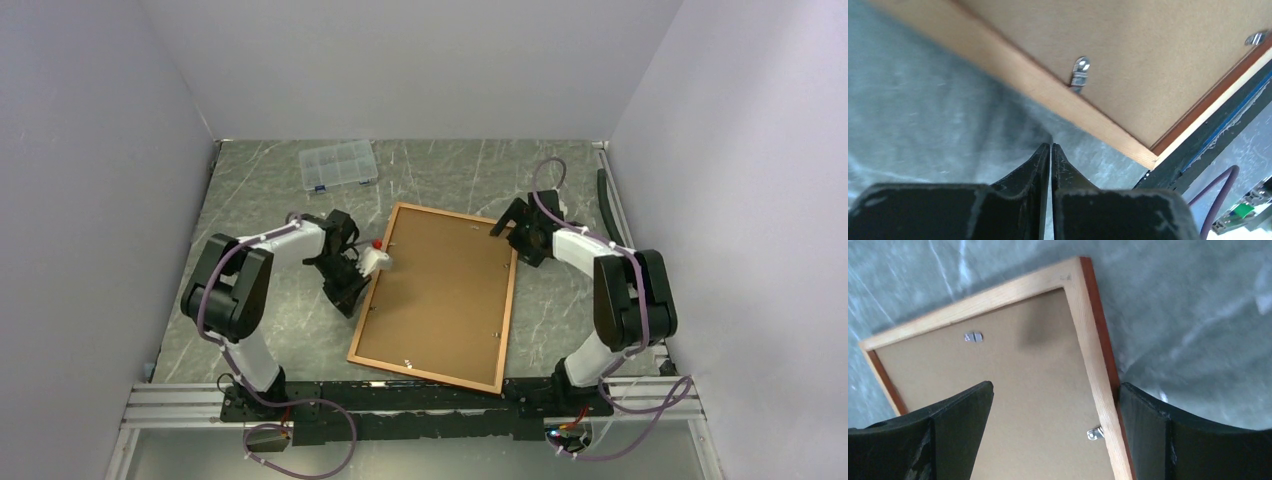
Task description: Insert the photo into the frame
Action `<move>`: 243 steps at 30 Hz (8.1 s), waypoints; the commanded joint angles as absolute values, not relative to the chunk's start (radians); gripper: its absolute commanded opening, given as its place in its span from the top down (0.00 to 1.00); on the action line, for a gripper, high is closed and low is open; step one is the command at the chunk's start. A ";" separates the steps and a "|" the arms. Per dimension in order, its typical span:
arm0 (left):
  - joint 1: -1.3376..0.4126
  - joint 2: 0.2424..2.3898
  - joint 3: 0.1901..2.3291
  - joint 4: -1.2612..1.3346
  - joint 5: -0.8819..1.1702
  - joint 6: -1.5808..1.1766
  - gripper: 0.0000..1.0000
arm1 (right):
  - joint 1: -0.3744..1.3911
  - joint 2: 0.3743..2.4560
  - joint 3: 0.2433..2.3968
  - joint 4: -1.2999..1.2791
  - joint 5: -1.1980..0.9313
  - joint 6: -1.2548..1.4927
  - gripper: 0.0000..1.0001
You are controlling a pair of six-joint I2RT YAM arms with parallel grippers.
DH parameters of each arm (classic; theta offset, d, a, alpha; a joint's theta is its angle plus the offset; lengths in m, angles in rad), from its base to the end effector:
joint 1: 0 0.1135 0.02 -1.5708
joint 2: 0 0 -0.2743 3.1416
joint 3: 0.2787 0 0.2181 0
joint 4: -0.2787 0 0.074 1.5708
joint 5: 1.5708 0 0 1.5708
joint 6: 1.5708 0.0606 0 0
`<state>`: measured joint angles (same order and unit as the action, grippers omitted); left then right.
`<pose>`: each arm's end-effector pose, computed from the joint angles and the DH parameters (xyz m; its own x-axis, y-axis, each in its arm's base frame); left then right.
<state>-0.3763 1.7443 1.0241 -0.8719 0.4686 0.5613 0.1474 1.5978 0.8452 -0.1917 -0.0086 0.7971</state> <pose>0.2334 -0.1217 0.1625 -0.6174 0.7546 -0.2223 0.7649 0.5099 -0.3936 0.2971 0.0446 0.1791 -0.6685 0.6239 -0.4047 0.4671 0.7758 0.4243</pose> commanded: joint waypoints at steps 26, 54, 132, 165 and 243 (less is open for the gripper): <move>-0.808 2.136 1.497 -0.973 0.691 0.461 0.75 | 0.382 2.338 1.782 -0.280 -0.447 0.828 0.00; -0.072 2.015 1.713 -1.049 0.679 0.445 0.69 | 0.315 1.487 1.089 -0.510 -0.047 0.730 0.00; -0.048 2.086 1.345 -0.861 0.842 0.294 0.79 | 0.705 2.143 1.533 -0.046 -0.290 0.973 0.32; -0.050 2.092 1.311 -0.839 0.872 0.286 0.84 | 0.759 2.203 1.493 0.063 -0.336 1.070 0.34; 0.189 1.442 1.423 -1.258 0.684 0.528 0.06 | 1.222 1.391 0.875 -0.427 0.241 0.518 0.15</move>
